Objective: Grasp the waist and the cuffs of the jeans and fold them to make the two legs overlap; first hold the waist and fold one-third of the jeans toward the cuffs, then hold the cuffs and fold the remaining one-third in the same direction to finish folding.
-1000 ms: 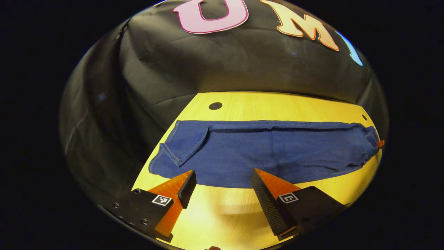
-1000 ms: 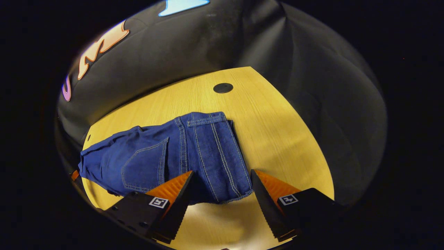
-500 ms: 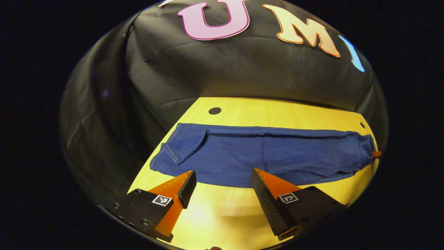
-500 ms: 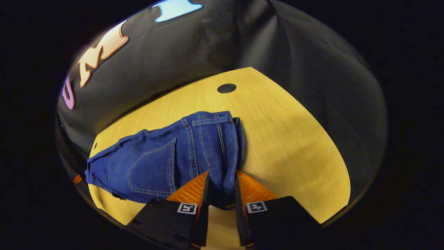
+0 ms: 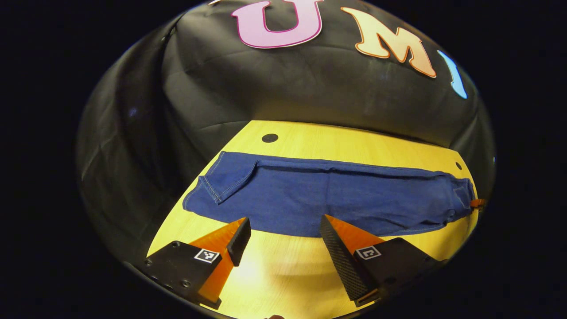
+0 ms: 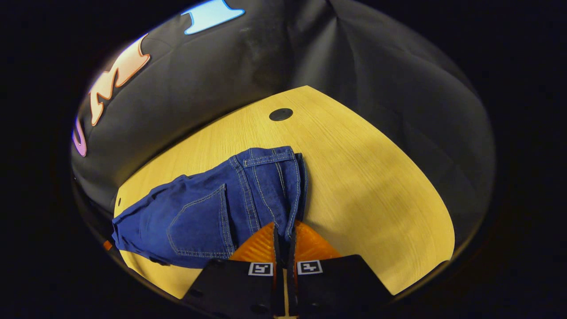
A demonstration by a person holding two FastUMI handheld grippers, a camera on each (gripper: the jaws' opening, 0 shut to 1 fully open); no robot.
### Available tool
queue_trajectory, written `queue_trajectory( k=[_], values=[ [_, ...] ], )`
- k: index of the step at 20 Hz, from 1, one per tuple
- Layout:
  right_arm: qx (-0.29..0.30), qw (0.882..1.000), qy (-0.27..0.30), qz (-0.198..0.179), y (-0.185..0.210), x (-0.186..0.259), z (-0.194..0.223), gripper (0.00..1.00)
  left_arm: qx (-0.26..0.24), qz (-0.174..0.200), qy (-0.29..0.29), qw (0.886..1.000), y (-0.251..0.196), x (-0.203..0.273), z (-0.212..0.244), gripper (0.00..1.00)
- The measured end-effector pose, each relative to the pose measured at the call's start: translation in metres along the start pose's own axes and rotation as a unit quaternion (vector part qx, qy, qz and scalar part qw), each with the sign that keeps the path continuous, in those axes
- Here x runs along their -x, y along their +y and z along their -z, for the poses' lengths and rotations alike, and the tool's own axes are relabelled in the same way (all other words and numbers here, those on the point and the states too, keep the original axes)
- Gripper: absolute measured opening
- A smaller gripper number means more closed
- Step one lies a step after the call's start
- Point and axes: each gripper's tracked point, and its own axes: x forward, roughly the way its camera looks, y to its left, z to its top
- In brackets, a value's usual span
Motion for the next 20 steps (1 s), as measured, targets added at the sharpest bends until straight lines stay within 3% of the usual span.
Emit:
queue_trajectory(
  k=[4,7,11,13,16,20],
  values=[
    [-0.005,1.0,-0.031,0.001,0.014,0.027,-0.018,0.01,-0.003,0.008,-0.004,1.0,0.0,0.002,0.001,0.96],
    [-0.03,0.995,-0.079,-0.043,0.053,0.069,-0.048,0.04,-0.003,0.027,-0.01,1.0,-0.001,0.007,0.0,0.96],
    [-0.011,0.987,-0.129,-0.098,0.14,0.122,-0.07,0.0,-0.004,0.061,-0.017,0.998,0.001,0.014,-0.001,0.96],
    [0.023,0.981,-0.149,-0.124,0.197,0.147,-0.07,0.03,-0.017,0.075,-0.021,0.997,0.004,0.014,0.0,0.96],
    [0.066,0.971,-0.168,-0.159,0.275,0.18,-0.056,0.03,-0.039,0.086,-0.029,0.995,0.015,0.011,-0.002,0.96],
    [0.065,0.953,-0.166,-0.245,0.379,0.209,-0.034,0.0,-0.043,0.101,-0.038,0.993,0.02,0.01,-0.003,0.95]
  ],
)
